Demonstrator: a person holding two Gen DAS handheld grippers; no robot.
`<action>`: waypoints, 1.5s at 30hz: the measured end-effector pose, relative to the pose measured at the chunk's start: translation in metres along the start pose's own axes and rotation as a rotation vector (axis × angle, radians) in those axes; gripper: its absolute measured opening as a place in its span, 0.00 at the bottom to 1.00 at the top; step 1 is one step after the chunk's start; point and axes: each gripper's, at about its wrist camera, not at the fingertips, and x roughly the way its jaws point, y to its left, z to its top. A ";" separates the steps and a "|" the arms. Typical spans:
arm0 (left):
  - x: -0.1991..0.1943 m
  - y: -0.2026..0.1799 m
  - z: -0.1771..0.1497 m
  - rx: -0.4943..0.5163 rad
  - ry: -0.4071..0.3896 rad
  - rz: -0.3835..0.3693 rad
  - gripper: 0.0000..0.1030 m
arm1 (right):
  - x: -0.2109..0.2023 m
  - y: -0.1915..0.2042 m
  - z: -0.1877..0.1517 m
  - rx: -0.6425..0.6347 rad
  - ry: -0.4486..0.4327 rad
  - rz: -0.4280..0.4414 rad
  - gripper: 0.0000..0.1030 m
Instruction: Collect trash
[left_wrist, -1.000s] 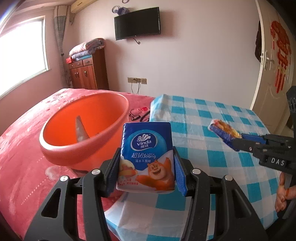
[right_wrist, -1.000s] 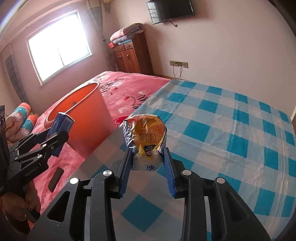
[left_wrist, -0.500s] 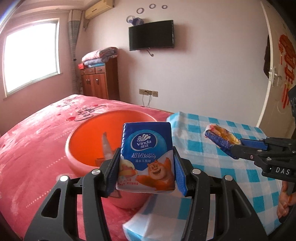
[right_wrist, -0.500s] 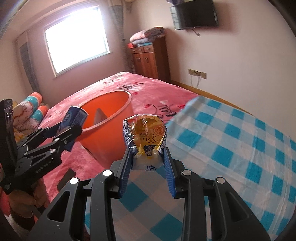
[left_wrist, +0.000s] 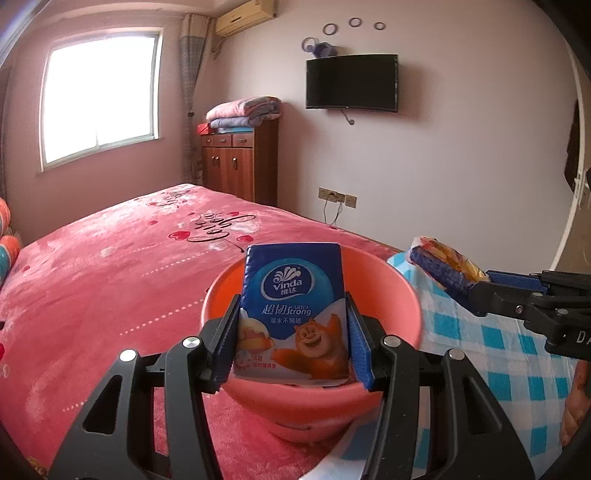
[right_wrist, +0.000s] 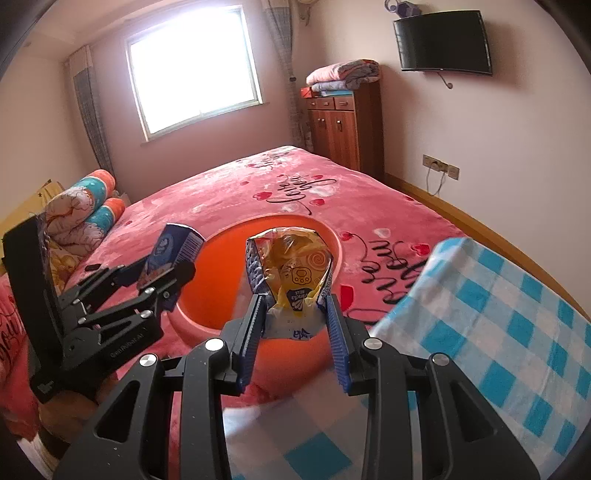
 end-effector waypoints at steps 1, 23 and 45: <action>0.003 0.003 0.001 -0.006 0.002 0.002 0.52 | 0.004 0.001 0.003 0.001 0.003 0.007 0.35; 0.059 0.000 -0.010 0.002 0.090 0.098 0.96 | 0.019 -0.055 -0.012 0.231 -0.029 -0.045 0.89; 0.003 -0.094 -0.014 0.155 0.019 0.016 0.96 | -0.076 -0.097 -0.072 0.295 -0.110 -0.312 0.90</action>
